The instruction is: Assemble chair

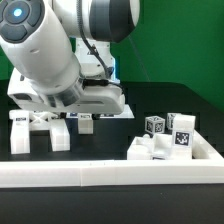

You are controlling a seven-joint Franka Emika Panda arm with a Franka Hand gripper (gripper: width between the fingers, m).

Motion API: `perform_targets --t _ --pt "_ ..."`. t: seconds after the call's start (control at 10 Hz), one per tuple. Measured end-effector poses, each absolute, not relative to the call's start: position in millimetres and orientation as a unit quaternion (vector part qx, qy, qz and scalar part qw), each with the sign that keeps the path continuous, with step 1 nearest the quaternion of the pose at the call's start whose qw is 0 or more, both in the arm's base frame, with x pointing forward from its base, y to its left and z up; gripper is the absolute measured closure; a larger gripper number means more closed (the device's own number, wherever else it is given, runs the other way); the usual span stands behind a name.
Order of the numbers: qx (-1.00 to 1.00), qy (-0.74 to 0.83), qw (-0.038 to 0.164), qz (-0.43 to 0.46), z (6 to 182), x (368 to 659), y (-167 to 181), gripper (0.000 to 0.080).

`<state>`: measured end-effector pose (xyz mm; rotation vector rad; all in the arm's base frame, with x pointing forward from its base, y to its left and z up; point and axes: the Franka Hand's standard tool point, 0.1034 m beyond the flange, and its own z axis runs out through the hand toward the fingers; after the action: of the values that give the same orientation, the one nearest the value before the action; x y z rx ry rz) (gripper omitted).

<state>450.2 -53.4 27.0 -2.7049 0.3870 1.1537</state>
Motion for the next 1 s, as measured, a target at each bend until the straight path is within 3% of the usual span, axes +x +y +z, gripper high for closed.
perform_targets --t 0.7,1.0 --pt "-0.914 0.093 0.099 0.382 30.0 453.3 -51.3 0.0151" --pt "-0.917 0.019 0.071 0.393 29.5 451.8 -41.4 0.0151"
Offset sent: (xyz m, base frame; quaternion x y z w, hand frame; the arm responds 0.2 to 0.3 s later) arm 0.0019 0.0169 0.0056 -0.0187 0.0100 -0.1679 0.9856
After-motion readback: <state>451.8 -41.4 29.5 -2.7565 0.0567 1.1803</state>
